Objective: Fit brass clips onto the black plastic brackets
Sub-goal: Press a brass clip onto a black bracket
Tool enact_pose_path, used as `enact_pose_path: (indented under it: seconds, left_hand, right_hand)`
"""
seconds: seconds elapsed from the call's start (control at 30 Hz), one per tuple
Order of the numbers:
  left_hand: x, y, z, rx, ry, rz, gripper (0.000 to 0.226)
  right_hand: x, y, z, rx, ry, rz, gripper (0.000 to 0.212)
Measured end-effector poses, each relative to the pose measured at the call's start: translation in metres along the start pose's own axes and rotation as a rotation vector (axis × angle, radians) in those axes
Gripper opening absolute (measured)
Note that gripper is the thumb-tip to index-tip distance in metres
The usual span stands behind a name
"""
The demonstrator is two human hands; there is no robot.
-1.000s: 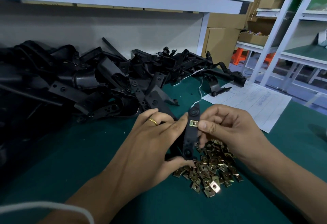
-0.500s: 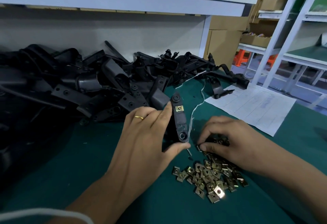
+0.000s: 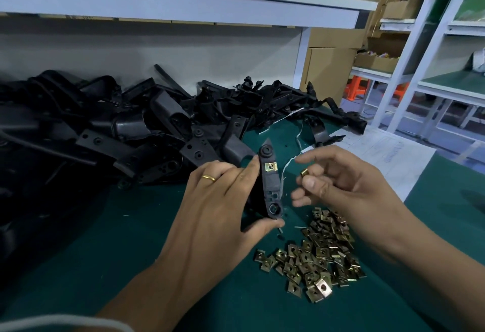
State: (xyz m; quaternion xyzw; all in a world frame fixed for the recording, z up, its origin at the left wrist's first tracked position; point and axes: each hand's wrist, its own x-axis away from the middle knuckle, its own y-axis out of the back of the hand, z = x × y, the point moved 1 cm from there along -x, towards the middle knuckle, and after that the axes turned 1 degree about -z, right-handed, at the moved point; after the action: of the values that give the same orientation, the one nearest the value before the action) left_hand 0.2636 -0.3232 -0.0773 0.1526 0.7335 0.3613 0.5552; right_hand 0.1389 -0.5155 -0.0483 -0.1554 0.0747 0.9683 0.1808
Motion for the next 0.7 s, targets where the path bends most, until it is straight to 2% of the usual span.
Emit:
enact_pose_path:
  seconds: [0.27,0.43,0.7]
  left_hand:
    - [0.000,0.000,0.000,0.004,0.002,0.006,0.089]
    - [0.000,-0.001,0.001,0.015,0.001,0.002,0.089]
    - [0.000,-0.001,0.001,0.008,-0.020,-0.024,0.088]
  right_hand:
    - [0.003,-0.017,-0.002,-0.182,-0.152,-0.022,0.018]
    - [0.004,-0.018,-0.001,-0.169,-0.207,0.040,0.023]
    - [0.005,-0.023,0.001,-0.104,-0.201,-0.021,0.021]
